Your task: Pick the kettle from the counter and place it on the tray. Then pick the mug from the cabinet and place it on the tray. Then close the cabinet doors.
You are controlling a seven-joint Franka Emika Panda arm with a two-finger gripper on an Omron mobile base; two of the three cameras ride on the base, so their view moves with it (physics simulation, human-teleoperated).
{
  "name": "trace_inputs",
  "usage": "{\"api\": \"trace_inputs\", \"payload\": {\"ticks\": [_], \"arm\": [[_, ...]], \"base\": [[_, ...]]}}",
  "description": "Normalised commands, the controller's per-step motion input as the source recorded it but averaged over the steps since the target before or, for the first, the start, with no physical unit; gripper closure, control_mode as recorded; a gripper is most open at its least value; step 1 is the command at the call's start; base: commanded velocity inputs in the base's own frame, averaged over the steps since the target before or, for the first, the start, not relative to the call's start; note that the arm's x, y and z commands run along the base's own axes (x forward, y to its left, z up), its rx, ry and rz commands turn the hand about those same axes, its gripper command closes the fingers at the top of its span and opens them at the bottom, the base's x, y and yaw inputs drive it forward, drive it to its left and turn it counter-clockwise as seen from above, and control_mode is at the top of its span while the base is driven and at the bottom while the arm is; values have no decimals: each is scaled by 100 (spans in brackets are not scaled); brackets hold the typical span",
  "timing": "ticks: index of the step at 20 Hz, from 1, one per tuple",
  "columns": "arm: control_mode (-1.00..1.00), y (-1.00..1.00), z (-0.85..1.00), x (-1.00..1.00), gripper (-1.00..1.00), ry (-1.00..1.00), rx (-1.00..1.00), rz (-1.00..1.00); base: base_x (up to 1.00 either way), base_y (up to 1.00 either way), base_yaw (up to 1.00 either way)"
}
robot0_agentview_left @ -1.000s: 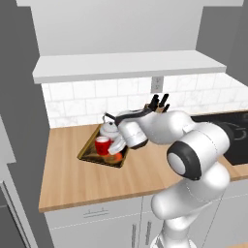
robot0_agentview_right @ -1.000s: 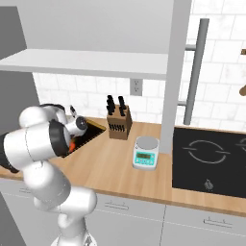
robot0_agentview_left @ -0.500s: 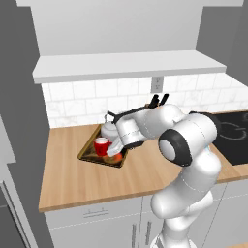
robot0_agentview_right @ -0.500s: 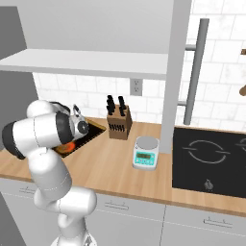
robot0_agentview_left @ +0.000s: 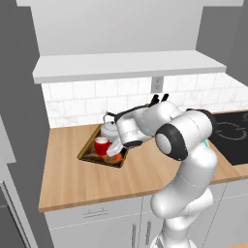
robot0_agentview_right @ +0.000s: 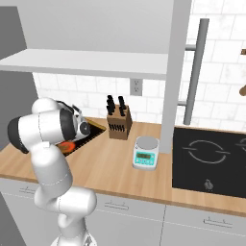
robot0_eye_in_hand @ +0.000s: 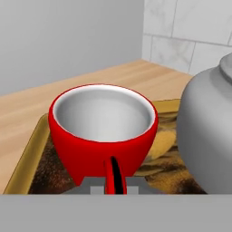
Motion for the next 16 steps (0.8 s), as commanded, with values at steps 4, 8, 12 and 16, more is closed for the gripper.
{"api": "trace_inputs", "payload": {"ticks": [4,8,12,16], "arm": [[-100,4,-1,0,-100,0,0,0],[-100,0,0,0,-100,0,1,3],[-100,0,0,0,-100,0,1,6],[-100,0,22,-6,-100,0,5,3]], "base": [[0,0,0],[0,0,0],[0,0,0],[0,0,0]]}}
